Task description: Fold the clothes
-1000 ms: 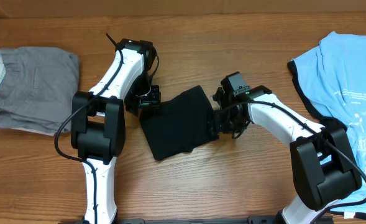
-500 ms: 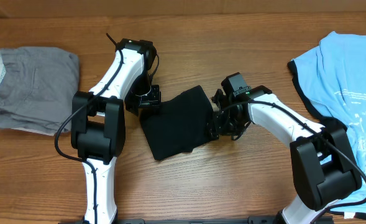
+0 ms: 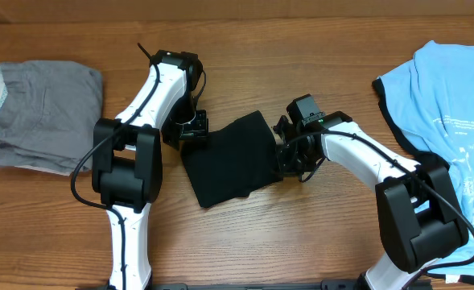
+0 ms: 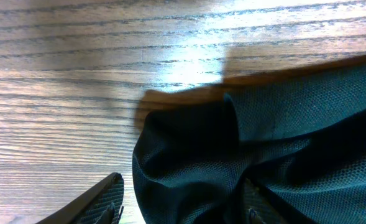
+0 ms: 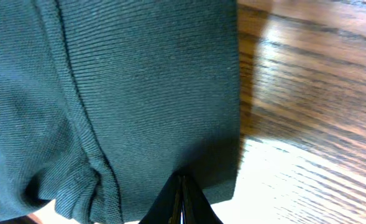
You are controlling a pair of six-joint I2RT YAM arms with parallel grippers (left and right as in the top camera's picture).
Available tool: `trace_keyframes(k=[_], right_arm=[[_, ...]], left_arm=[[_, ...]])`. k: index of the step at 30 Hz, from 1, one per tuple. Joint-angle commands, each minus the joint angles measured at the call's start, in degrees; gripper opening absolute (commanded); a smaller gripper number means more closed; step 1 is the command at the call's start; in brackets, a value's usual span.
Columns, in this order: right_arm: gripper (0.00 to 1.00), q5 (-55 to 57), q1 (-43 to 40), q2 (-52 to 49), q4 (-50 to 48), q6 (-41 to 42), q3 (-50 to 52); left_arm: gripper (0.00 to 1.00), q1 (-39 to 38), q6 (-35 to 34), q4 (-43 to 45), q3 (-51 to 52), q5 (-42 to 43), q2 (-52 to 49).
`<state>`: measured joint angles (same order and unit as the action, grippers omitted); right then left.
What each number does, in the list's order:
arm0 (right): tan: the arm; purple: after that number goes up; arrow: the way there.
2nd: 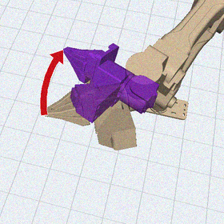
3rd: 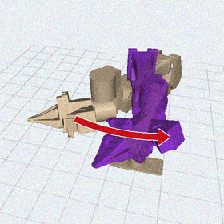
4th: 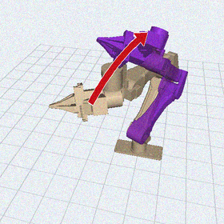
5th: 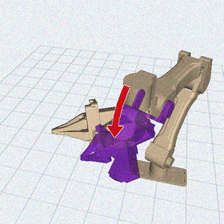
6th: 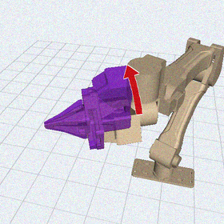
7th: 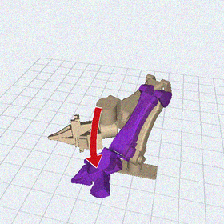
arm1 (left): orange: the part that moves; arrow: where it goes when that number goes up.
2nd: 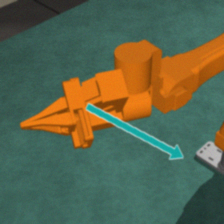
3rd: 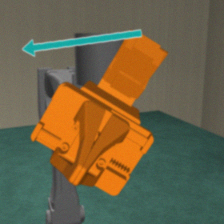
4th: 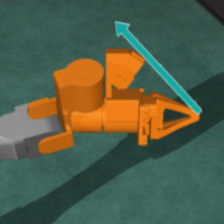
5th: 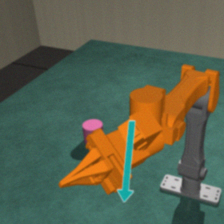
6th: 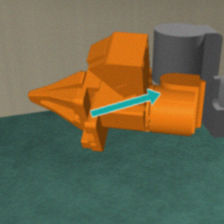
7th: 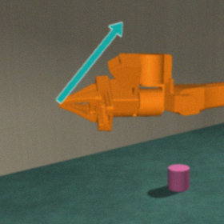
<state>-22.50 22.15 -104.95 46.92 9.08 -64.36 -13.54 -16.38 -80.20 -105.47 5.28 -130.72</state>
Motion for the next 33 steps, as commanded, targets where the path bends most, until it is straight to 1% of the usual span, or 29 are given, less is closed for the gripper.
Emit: trace_keyframes(k=[1,2,3,4,5,7,13,17,23,25,27,28,33], right_arm=[[0.45,4.1,0.0,1.3,-1.0,-0.5,0.3],[0.55,6.1,0.0,1.3,-1.9,-0.5,0.3],[0.56,7.6,0.0,1.3,-2.6,-0.5,0.3],[0.54,8.2,0.0,1.3,-3.0,-0.5,0.3],[0.47,8.2,0.0,1.3,-3.9,-0.7,0.3],[0.41,7.3,0.0,1.3,-4.5,-1.4,0.3],[0.41,3.8,0.0,1.3,-4.5,-2.0,0.3],[0.45,4.0,0.0,1.2,-4.5,-2.0,0.7],[0.44,3.3,0.0,1.2,-6.5,-2.0,3.8],[0.38,3.3,0.0,1.2,-6.6,-2.0,4.0],[0.3,3.3,0.0,1.2,-6.9,-1.9,4.0],[0.28,3.3,0.0,1.2,-6.9,-2.0,4.0],[0.28,2.2,0.0,1.2,-6.8,-2.0,4.0]], left_arm=[[0.63,-0.5,-0.8,-0.1,-0.4,-0.8,2.3],[0.63,-0.5,-0.8,-0.2,-0.4,-0.8,2.3],[0.63,-0.5,-0.8,-0.2,-0.4,-0.8,2.3],[0.63,-0.5,-0.8,-0.2,-0.4,-0.8,2.3],[0.63,-0.5,-0.8,-0.2,-0.4,-0.8,2.3],[0.63,-0.6,-0.8,-0.2,-0.4,-0.8,2.3],[0.63,-0.7,-0.8,-0.2,-0.4,-0.8,2.3],[0.63,-0.7,-0.8,-0.6,-0.4,-0.8,2.3],[0.63,-0.7,-0.8,-0.6,-0.4,-0.8,2.3],[0.63,-0.7,-0.8,-0.6,-0.4,-0.8,2.3],[0.63,-0.7,-0.8,-0.6,-0.4,-0.8,2.3],[0.63,-0.7,-0.8,-0.6,-0.4,-0.8,2.3],[0.63,-0.7,-0.8,-0.6,-0.4,-0.8,2.3]])
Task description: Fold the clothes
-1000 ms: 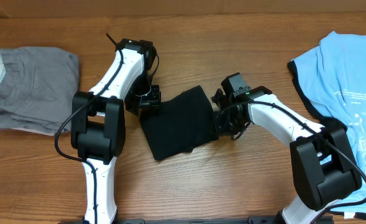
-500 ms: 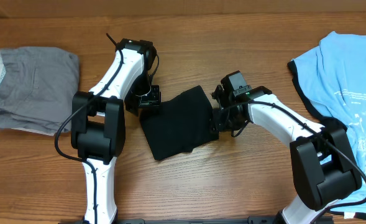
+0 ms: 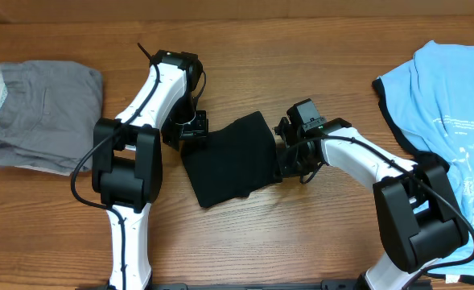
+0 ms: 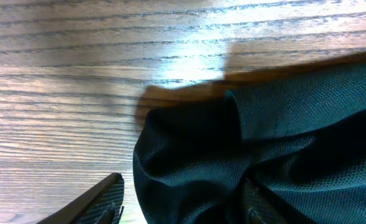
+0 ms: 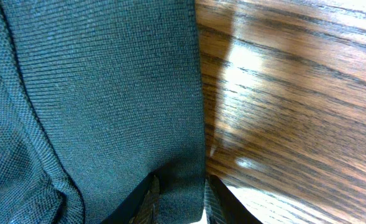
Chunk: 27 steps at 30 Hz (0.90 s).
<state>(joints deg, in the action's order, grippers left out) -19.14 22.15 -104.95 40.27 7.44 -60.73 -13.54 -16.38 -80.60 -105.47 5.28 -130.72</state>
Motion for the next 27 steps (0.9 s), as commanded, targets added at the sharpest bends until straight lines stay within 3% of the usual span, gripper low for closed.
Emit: trace_keyframes(k=[1,3,6,10,16,19,21,23,24,27], right_arm=[[0.27,-1.8,0.0,1.2,-0.1,-0.3,0.4],[0.25,-2.7,0.0,1.2,-0.2,-0.3,0.4],[0.04,-2.8,0.0,1.2,-0.2,-0.3,0.4],[0.04,-1.9,-0.1,1.2,-0.2,-0.3,0.4],[0.04,15.6,-5.2,1.2,0.2,6.5,-2.0],[0.04,16.1,-7.4,1.2,-1.3,5.8,-2.3],[0.07,16.0,-8.3,1.2,-1.5,5.6,-2.3],[0.29,16.0,-8.4,1.2,-0.9,5.6,-2.3],[0.35,16.0,-8.3,1.2,-0.5,5.2,-2.3],[0.4,16.0,-8.4,1.8,2.2,4.5,-3.5]], left_arm=[[0.63,-0.7,-0.8,-0.2,-0.4,-0.8,2.3],[0.63,-0.7,-0.8,-0.2,-0.4,-0.8,2.3],[0.63,-0.7,-0.8,-0.2,-0.4,-0.8,2.3],[0.63,-0.7,-0.8,-0.2,-0.4,-0.8,2.3],[0.63,-0.7,-0.8,-0.4,-0.4,-0.8,2.3],[0.63,-0.7,-0.8,-0.4,-0.4,-0.8,2.3],[0.63,-0.7,-0.8,-0.4,-0.4,-0.8,2.3],[0.63,-0.7,-0.8,-0.4,-0.4,-0.8,2.3],[0.63,-0.7,-0.8,-0.4,-0.4,-0.8,2.3],[0.61,-0.7,-0.7,0.0,-0.5,-0.8,2.3]])
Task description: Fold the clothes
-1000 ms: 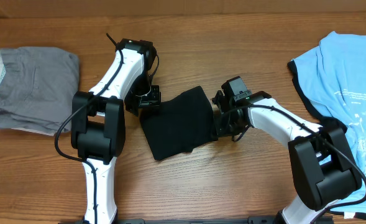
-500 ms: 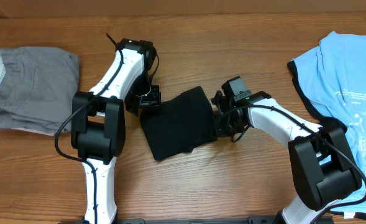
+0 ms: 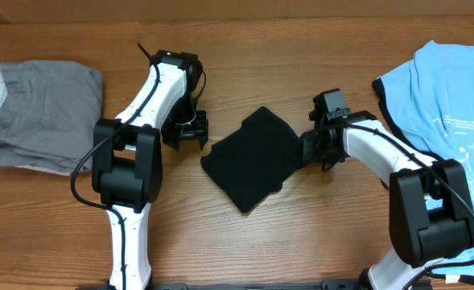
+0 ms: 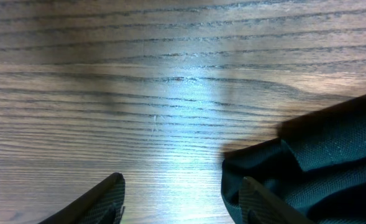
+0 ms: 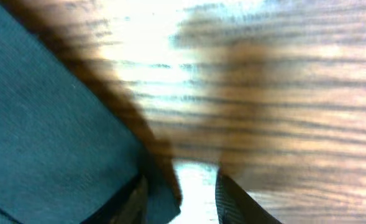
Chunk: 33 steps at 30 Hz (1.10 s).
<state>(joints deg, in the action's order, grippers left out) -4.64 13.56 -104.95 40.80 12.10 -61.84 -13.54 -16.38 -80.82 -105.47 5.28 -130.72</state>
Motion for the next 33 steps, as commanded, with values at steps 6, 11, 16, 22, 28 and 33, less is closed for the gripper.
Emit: trace_keyframes(k=[6,11,16,22,28,33], right_arm=[[0.4,-0.9,-0.9,6.4,9.4,3.0,-9.4],[0.45,-14.3,-0.7,9.3,13.9,3.0,-11.3],[0.45,-18.5,-0.3,8.6,16.5,3.0,-10.9],[0.45,-18.4,-0.1,8.5,16.6,2.9,-10.9],[0.45,-18.4,-0.1,8.5,17.6,2.9,-10.9],[0.45,-17.1,-0.1,8.5,18.9,2.7,-10.9]], left_arm=[[0.61,-0.7,3.8,3.7,-1.5,6.6,2.3],[0.73,-0.7,15.7,11.3,-4.7,25.5,2.3],[1.0,-0.8,20.5,18.2,-4.9,39.6,2.0],[1.0,-1.8,20.9,20.0,-4.8,39.4,0.6],[1.0,-3.5,20.6,19.9,-4.4,32.3,-2.9],[1.0,-3.8,20.3,20.2,-4.2,29.5,-5.2]])
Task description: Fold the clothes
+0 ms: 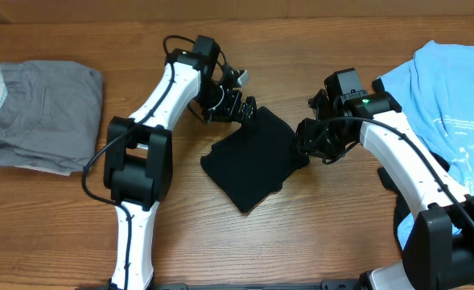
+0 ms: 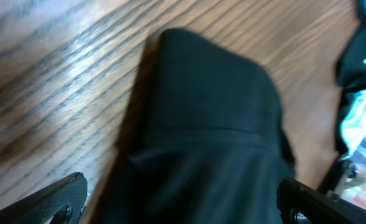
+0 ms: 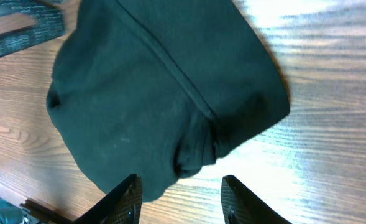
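A black folded garment (image 1: 251,161) lies like a diamond at the table's middle. It also fills the left wrist view (image 2: 201,118) and shows in the right wrist view (image 3: 164,93). My left gripper (image 1: 243,107) hovers at its far corner, wide open, with the cloth under its spread fingers (image 2: 61,199) and nothing gripped. My right gripper (image 1: 305,143) stands open just off the cloth's right corner; in its own view it (image 3: 181,199) holds nothing.
A folded grey garment (image 1: 43,113) lies at the far left on the wooden table (image 1: 245,250). A crumpled light blue shirt (image 1: 454,105) with a dark trim covers the right edge, close behind my right arm.
My left gripper has gone from the bare wood left of the black garment to its far corner. My right gripper has drawn back from the right corner and opened wider. The garment has not moved.
First the black garment lay against my open left gripper, my right gripper shut on its right edge. A second later little differed. Then the garment sat farther right, turned to a diamond, clear of the left gripper. Now both grippers are open beside it.
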You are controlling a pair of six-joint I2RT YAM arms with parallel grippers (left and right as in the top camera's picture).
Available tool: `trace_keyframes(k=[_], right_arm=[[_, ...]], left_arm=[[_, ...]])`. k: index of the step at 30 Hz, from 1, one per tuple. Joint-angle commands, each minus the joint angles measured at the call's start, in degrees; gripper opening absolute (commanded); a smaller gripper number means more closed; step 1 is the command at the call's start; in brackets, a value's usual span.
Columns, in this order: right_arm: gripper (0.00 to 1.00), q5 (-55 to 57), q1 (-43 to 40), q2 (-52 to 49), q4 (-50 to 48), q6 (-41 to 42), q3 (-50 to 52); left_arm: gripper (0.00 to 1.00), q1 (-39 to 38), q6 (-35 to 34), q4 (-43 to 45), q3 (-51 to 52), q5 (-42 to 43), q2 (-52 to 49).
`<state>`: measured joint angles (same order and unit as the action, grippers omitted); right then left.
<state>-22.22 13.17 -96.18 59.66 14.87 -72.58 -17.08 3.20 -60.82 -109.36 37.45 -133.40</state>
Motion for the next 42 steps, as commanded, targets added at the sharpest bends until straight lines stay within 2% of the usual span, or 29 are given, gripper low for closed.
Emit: trace_keyframes(k=[1,4,9,13,15,18,20,22,25,26,29,34,36,42], right_arm=[[0.45,0.5,0.3,-0.3,0.1,0.0,-0.1],[0.45,0.5,0.3,-0.3,0.1,0.0,-0.1],[0.45,0.7,0.3,-0.3,0.1,0.0,-0.1],[0.45,0.7,0.3,-0.3,0.1,0.0,-0.1],[0.45,0.7,0.3,-0.3,0.1,0.0,-0.1],[0.45,0.7,0.2,-0.3,0.1,0.0,-0.1],[0.45,0.7,0.3,-0.3,0.1,0.0,-0.1],[0.45,0.7,0.3,-0.3,0.1,0.0,-0.1],[0.45,0.7,0.3,-0.3,0.1,0.0,-0.1],[0.45,0.7,0.3,-0.3,0.1,0.0,-0.1],[0.45,0.7,0.3,-0.3,0.2,0.0,-0.1],[0.45,1.8,0.2,-0.3,0.5,0.1,-0.2],[0.44,4.7,-0.5,-0.3,1.6,0.2,-0.2],[0.44,9.8,-3.5,-0.3,2.5,0.2,-0.2]], left_arm=[[1.0,-0.3,0.6,0.3,-0.3,-2.7,-3.1],[0.98,-0.8,0.4,-0.3,-0.3,-2.4,-5.1],[0.66,-2.4,0.7,-2.8,-0.3,1.0,-7.6],[0.51,-4.2,1.6,-3.2,-0.3,1.1,-8.3],[0.52,-4.7,1.6,-3.0,-0.3,1.1,-8.3],[0.63,-5.2,1.6,-3.1,-0.3,1.1,-8.3],[0.63,-5.3,1.6,-3.2,-0.3,1.5,-8.3],[0.61,-5.3,1.6,-3.5,-0.3,1.6,-8.3],[0.51,-6.0,4.1,-4.5,0.3,1.5,-8.3],[0.47,-6.2,4.7,-4.5,0.8,1.5,-8.3],[0.06,-6.6,5.8,-4.5,1.5,1.5,-8.3],[0.04,-4.9,5.2,-4.3,-1.7,-1.2,-8.2],[0.04,-1.9,2.2,-6.1,-7.7,-5.0,-7.9],[0.04,6.8,-3.0,-11.1,-23.4,-7.7,-5.9]])
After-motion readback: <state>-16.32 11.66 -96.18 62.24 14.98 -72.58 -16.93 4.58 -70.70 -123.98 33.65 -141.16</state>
